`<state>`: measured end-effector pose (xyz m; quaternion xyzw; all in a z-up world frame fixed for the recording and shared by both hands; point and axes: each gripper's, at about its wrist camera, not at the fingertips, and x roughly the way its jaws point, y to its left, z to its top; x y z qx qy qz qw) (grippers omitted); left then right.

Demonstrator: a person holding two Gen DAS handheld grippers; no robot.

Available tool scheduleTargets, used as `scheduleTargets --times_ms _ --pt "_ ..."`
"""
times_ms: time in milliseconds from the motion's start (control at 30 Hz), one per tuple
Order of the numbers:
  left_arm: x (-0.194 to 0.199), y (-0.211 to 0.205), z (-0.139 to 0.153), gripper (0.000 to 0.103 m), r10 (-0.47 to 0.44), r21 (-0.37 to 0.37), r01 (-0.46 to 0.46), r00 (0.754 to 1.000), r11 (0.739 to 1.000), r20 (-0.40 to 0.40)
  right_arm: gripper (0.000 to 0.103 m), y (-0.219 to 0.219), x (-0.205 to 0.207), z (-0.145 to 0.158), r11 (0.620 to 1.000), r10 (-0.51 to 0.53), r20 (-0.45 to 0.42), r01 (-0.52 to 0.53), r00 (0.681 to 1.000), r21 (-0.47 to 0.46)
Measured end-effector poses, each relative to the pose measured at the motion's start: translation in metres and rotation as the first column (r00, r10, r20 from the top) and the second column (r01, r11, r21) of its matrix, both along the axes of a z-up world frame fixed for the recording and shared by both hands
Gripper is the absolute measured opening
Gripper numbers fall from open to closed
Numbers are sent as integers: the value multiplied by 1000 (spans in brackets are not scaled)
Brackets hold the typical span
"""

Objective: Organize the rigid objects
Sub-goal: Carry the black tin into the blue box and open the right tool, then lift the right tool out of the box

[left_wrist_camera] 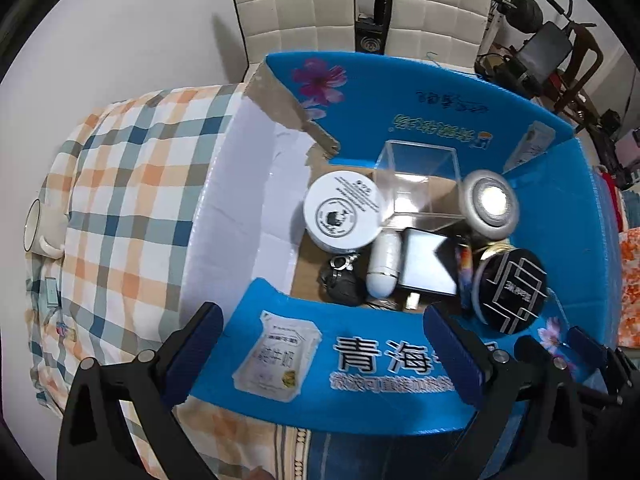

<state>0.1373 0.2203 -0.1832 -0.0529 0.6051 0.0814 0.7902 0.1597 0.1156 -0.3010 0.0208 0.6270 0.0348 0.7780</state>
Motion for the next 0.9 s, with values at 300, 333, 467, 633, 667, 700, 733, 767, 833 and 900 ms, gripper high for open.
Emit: scheduleTargets --times_ms 300,333,467,633,667,700,733,767,833,900 --pt "-8 -9 31 103 -10 -19 10 1000 1000 30 94 5 2 39 992 27 56 -20 998 -123" --pt "-9 -9 35 103 -11 -22 12 999 1000 34 94 6 1 45 992 30 61 -22 998 -124" --pt "-18 -14 64 103 -13 -47 16 998 999 58 94 4 -7 85 994 40 92 -30 995 -104" --pt "-40 -22 113 103 -22 -72 30 993 997 113 94 2 -29 141 995 58 158 -45 986 -84" --pt "-44 -23 122 103 -23 -77 33 992 997 123 95 0 -35 153 996 61 168 -49 984 -76" --pt "-48 -25 131 103 -23 -78 34 991 996 135 95 -1 -40 163 996 62 175 -51 983 -71" --pt "-53 -26 142 103 -20 -77 32 989 996 147 95 -3 -48 176 996 67 187 -56 980 -63" --pt "-57 -26 149 103 -19 -77 31 987 997 157 95 -4 -53 185 997 67 194 -57 979 -60" --pt "-67 -26 167 103 -14 -72 28 984 997 178 95 -6 -65 205 997 70 207 -61 976 -51" --pt "-76 -26 181 103 -13 -64 26 980 998 199 95 -9 -77 222 997 75 221 -67 972 -44"
